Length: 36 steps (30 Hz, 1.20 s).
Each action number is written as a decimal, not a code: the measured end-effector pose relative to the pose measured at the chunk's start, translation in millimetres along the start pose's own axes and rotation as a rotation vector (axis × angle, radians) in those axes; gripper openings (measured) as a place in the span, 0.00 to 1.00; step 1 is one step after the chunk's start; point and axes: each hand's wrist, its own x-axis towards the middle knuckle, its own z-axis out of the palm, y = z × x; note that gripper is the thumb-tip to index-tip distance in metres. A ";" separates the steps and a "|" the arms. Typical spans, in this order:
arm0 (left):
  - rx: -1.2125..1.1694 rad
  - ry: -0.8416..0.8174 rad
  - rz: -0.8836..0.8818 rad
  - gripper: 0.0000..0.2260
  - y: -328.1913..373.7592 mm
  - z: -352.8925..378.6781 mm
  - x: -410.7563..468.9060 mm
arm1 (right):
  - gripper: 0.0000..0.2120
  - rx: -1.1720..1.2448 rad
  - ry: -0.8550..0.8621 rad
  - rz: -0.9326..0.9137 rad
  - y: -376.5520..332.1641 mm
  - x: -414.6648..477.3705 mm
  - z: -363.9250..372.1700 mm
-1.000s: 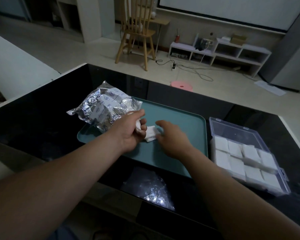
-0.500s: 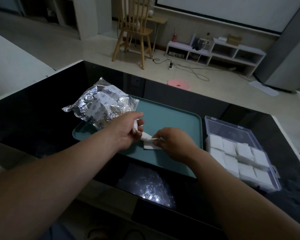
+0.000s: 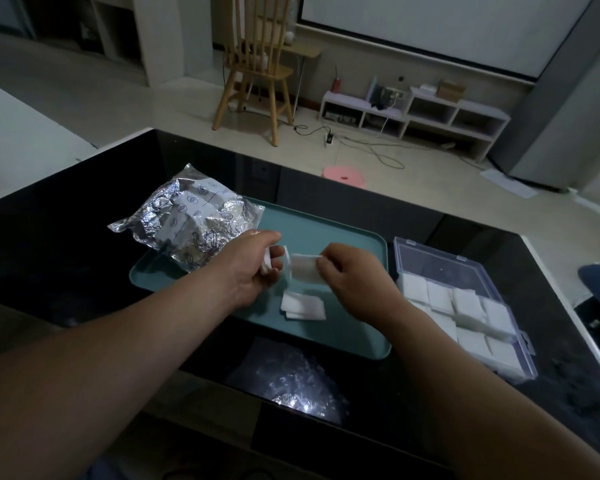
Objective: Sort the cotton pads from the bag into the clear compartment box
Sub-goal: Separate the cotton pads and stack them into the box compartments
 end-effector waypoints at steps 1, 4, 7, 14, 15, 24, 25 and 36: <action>-0.003 0.005 0.007 0.02 -0.3 1.7 -0.4 | 0.10 0.040 0.017 0.043 -1.3 -0.5 -2.7; 0.007 0.005 -0.008 0.02 -4.4 6.1 -3.2 | 0.10 0.144 0.084 0.137 -4.9 -2.8 -5.1; -0.034 -0.063 -0.065 0.05 -9.0 14.3 -10.4 | 0.10 0.102 0.233 0.167 -10.7 -5.3 -4.2; -0.079 -0.337 -0.112 0.11 -13.6 22.4 -17.5 | 0.15 -0.126 0.266 -0.051 -29.9 -19.0 0.9; -0.078 -0.346 -0.120 0.09 -13.3 22.2 -17.9 | 0.14 -0.090 0.243 -0.077 -28.8 -20.8 -0.3; 0.022 -0.661 -0.304 0.15 -10.0 28.3 -32.7 | 0.16 0.170 -0.079 -0.094 -8.2 -39.8 -34.1; 0.027 -0.702 -0.313 0.15 -10.4 28.9 -34.0 | 0.16 0.232 -0.100 -0.065 -8.0 -40.4 -37.4; -0.059 -0.726 -0.383 0.15 -21.1 52.9 -42.1 | 0.18 0.359 -0.064 -0.021 18.1 -60.6 -63.0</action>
